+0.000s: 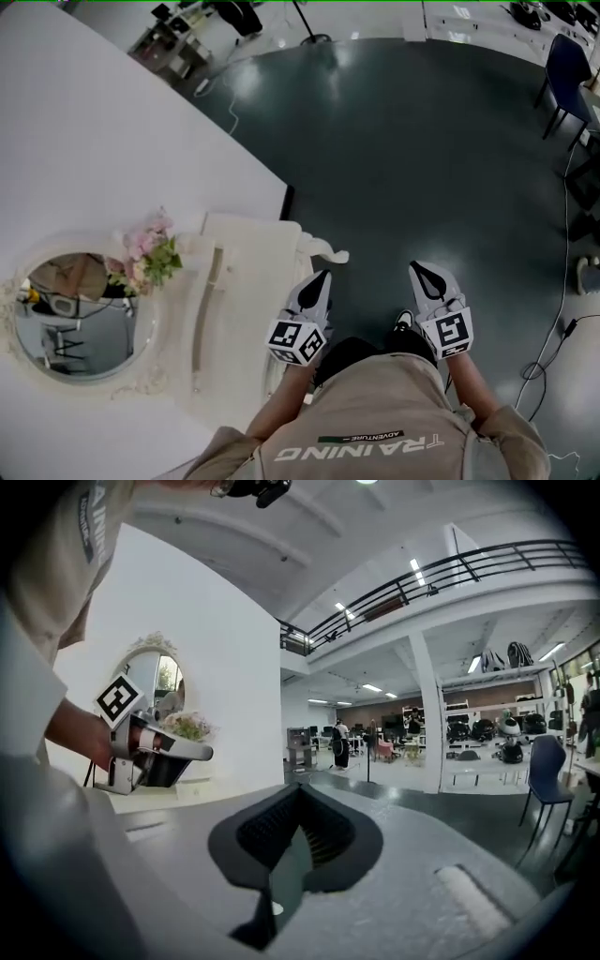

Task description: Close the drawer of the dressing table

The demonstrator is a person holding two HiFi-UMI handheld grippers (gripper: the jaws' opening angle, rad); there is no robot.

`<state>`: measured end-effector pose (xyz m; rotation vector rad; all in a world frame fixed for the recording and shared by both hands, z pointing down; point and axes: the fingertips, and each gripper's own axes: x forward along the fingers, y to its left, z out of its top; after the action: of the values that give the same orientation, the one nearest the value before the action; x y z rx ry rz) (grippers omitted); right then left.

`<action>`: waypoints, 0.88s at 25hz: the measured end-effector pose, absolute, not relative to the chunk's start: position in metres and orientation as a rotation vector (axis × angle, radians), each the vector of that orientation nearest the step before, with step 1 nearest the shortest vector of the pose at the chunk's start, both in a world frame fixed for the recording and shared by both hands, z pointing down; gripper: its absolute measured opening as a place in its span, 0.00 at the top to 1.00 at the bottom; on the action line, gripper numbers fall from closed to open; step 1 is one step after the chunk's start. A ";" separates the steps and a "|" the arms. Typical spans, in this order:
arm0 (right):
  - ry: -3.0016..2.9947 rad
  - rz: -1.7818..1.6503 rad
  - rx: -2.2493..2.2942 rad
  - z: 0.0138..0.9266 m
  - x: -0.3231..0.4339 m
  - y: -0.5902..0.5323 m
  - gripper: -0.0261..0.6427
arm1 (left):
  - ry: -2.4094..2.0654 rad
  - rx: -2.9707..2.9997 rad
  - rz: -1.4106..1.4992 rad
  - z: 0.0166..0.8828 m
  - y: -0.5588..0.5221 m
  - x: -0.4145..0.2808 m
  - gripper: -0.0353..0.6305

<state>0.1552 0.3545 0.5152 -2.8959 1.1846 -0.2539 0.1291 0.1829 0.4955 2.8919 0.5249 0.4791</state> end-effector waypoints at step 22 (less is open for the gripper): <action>1.518 -0.277 -2.767 0.487 0.274 0.176 0.96 | 0.297 2.875 0.320 0.499 0.043 0.226 0.92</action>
<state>0.2741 0.1756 0.4866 -2.7675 1.5178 -0.2766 0.2263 0.0427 0.4995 2.8753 0.2969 0.3203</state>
